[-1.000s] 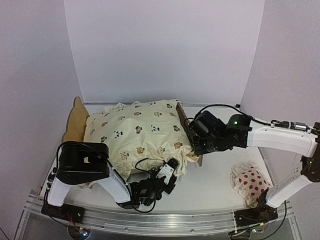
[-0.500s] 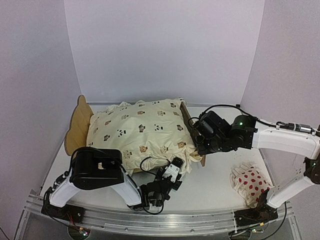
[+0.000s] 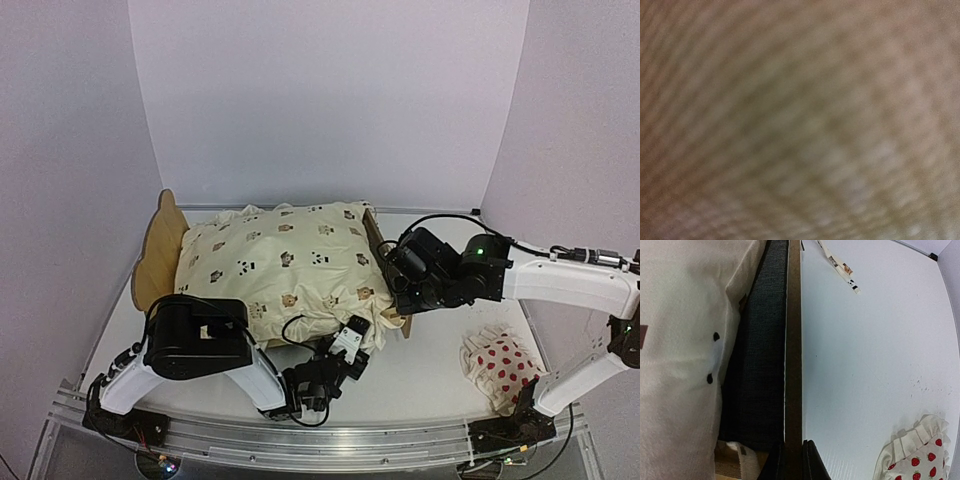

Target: Set up the pet bed

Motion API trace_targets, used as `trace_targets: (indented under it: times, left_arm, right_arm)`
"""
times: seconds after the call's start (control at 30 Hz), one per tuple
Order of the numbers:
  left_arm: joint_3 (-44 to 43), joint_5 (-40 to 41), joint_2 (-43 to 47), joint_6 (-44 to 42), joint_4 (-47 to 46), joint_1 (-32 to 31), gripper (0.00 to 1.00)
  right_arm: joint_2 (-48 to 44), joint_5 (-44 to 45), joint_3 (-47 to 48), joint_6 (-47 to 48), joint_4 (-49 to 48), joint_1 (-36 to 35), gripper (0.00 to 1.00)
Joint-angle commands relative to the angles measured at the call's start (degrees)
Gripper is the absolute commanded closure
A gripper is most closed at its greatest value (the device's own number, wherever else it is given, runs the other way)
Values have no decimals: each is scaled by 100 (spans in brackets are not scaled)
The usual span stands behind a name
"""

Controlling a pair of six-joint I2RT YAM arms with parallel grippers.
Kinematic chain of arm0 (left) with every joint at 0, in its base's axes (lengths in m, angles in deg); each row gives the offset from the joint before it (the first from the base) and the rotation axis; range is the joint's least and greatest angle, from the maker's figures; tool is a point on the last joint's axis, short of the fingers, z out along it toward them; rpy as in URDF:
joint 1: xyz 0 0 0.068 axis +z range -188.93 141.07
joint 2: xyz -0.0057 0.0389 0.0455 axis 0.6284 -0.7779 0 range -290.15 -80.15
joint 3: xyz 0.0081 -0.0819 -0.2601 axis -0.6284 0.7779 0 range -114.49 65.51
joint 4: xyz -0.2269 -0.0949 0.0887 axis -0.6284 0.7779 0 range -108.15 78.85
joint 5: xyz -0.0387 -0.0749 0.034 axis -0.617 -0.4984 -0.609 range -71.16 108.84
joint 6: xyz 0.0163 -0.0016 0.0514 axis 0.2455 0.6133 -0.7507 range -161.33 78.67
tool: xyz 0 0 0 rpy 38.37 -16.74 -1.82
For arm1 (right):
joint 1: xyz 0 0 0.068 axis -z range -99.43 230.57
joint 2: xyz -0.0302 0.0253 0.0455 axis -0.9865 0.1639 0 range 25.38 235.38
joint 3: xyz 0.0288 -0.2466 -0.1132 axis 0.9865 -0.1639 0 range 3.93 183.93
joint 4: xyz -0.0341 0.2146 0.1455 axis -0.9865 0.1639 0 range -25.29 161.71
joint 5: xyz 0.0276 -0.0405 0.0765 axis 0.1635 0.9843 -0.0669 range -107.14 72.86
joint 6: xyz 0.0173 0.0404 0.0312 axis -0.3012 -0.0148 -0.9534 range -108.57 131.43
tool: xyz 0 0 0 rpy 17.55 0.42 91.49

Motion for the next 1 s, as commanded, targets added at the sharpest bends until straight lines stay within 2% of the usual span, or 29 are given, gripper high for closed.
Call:
trace_targets:
  times: [0.0,0.23,0.4,0.5,0.97]
  left_arm:
    - [-53,-485,225,250,-89,97,100]
    - [460,-1375,963,1155,1484,25,100]
    - [884,-2189,1471,1549,2555,-149,100]
    - [995,-2415,1679,1749,3107,-297,100]
    - [1303,-2477,2964,2573,4967,-920,100]
  right_arm:
    - [-244,-130,186,-102,-275,-96,100]
    - [25,363,372,29,-279,-76,100]
    - [302,359,561,40,-282,41,100]
    - [461,325,657,24,-282,116,100]
    - [1225,-165,941,-118,-357,835,100]
